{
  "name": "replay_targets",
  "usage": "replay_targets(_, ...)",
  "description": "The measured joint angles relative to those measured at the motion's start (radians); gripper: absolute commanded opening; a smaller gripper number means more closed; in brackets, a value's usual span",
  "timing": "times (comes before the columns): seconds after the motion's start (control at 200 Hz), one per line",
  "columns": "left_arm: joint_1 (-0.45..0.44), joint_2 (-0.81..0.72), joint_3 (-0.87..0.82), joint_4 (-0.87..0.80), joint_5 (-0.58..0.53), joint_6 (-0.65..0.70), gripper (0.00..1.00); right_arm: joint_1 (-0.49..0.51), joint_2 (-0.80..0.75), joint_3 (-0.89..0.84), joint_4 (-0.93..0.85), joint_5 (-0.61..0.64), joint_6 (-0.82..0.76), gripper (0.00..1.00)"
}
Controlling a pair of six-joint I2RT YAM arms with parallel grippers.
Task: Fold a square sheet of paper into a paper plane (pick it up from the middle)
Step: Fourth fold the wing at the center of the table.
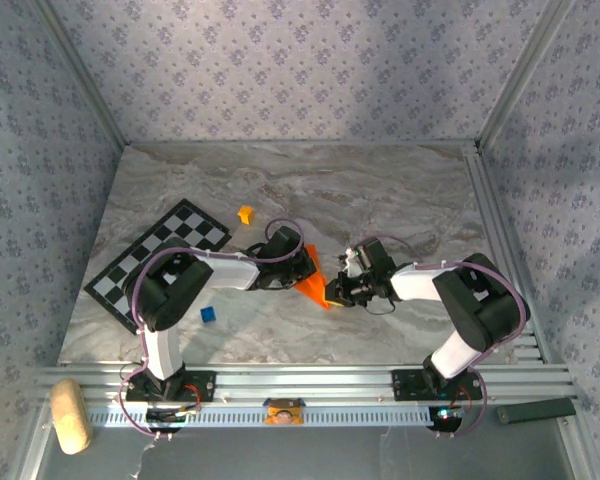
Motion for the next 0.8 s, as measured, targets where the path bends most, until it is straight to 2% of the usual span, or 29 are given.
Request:
replay_targets(0.08, 0.0, 0.0, 0.0, 0.0, 0.0, 0.0, 0.05, 0.001, -0.008, 0.006, -0.031, -0.001, -0.02, 0.16)
replay_targets(0.225, 0.0, 0.0, 0.0, 0.0, 0.0, 0.0, 0.05, 0.004, -0.029, 0.011, -0.096, 0.004, -0.055, 0.17)
replay_targets(0.58, 0.0, 0.001, 0.0, 0.0, 0.0, 0.0, 0.05, 0.018, -0.033, 0.033, -0.171, 0.049, -0.121, 0.09)
replay_targets(0.8, 0.0, 0.001, 0.0, 0.0, 0.001, 0.0, 0.05, 0.02, -0.034, 0.038, -0.185, 0.049, -0.134, 0.14)
